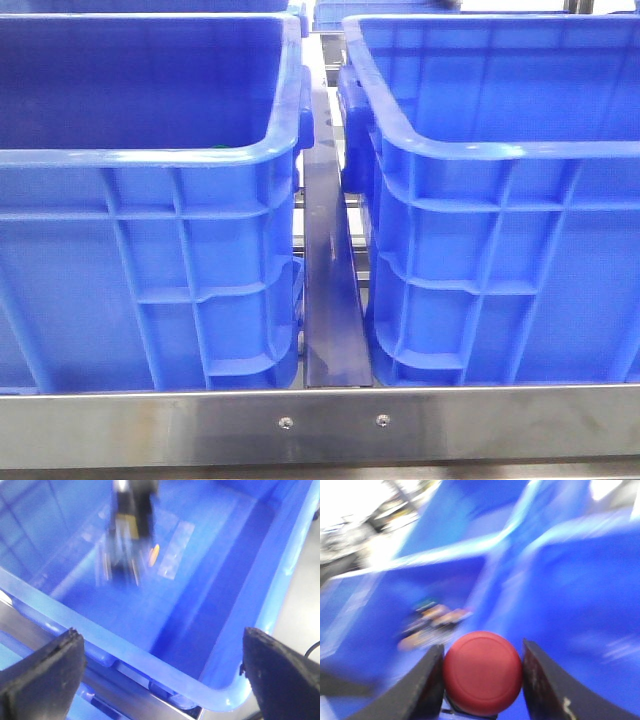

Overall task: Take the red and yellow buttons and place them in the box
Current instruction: 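Carry the red button with the right gripper into the bin and release it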

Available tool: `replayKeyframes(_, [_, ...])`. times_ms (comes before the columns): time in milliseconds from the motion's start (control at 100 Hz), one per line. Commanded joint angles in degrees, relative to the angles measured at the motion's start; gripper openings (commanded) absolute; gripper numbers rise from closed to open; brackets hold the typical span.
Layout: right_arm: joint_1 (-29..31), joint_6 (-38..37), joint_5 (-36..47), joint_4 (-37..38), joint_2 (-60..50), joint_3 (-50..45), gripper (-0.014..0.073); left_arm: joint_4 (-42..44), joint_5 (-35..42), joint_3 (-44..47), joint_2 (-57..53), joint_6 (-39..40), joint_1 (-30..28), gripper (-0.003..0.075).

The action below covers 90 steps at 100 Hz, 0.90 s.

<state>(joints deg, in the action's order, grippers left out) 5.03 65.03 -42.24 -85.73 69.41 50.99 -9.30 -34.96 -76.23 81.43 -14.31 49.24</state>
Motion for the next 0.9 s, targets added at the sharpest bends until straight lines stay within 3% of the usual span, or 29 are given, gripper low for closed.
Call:
replayKeyframes(0, [3.5, 6.8, 5.1, -1.0, -1.1, 2.7, 0.0195, -0.6, 2.7, -1.8, -2.7, 0.1, 0.5, 0.0599])
replayKeyframes(240, [5.6, 21.6, 23.5, 1.9, 1.7, 2.7, 0.0195, -0.6, 2.3, -1.8, -2.8, 0.1, 0.5, 0.0599])
replayKeyframes(890, [5.5, 24.5, 28.7, 1.9, 27.9, 17.0, 0.0195, -0.6, 2.4, -1.8, -2.8, 0.1, 0.5, 0.0599])
